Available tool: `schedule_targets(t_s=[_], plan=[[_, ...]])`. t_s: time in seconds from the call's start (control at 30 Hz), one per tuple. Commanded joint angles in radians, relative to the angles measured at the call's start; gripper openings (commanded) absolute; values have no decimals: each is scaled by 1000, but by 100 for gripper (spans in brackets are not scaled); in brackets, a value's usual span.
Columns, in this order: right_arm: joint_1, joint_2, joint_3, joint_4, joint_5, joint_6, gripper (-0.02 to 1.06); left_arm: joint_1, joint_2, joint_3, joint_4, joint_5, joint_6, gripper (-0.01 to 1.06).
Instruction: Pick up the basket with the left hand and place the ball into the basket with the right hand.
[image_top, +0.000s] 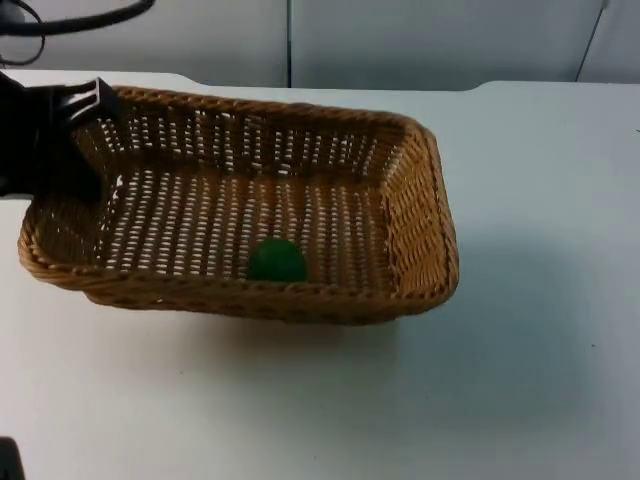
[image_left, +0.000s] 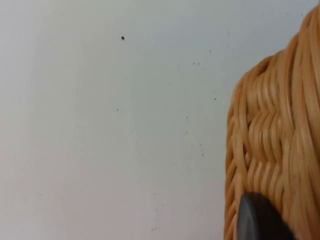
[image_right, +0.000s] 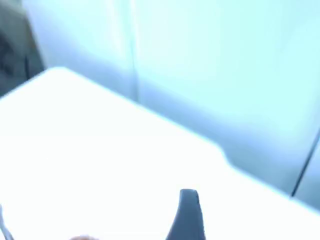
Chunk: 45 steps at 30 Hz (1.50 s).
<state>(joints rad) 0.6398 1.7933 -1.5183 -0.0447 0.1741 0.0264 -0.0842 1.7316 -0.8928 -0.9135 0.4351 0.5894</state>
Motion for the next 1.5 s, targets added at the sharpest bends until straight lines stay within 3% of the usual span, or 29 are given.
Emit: schedule_targets(t_s=[0.0,0.3,0.37,0.43,0.47,0.5,0.53,0.6,0.83,0.93,1.07,1.13,1.2,1.23,1.33,1.47], plan=[[-16,-64,-12,-4,13,0,65,0,25,-1,-28,5,29,0],[-11,-196,-12,-8,56,-6,65,0,153,-30,-179,-24,201,5],[-11,-208,-12,-8,80,-6,65,0,189,-65,-179,11,201,18],[-11,-212,-12,-8,102,-6,65,0,208,-98,-175,39,201,41],[-11,-212,-12,-8,102,-6,65,0,208,-98,-175,39,201,41],[-11,-212,-12,-8,112,-6,65,0,212,-110,-175,41,201,53],[-11,-212,-12,-10,121,-6,65,0,212,-123,-167,37,201,73],[-11,-212,-12,-10,121,-6,65,0,212,-143,-140,36,185,81],[-11,-212,-12,-38,121,-8,65,1,209,-187,32,69,74,81],[-11,-212,-12,-39,121,-8,65,3,182,-215,227,78,-57,80],[-11,-212,-12,-39,121,-8,65,9,125,-236,324,88,-127,75],[-11,-212,-12,-41,121,-8,65,18,78,-249,365,115,-149,64],[-11,-212,-12,-56,128,-8,65,32,13,-250,389,145,-154,45],[-11,-212,-12,-56,128,-8,65,32,13,-250,389,145,-154,45],[-11,-212,-12,-85,159,-8,65,42,-91,-250,465,217,-152,3],[-11,-212,-12,-90,197,-8,64,42,-199,-246,495,307,-155,0]])
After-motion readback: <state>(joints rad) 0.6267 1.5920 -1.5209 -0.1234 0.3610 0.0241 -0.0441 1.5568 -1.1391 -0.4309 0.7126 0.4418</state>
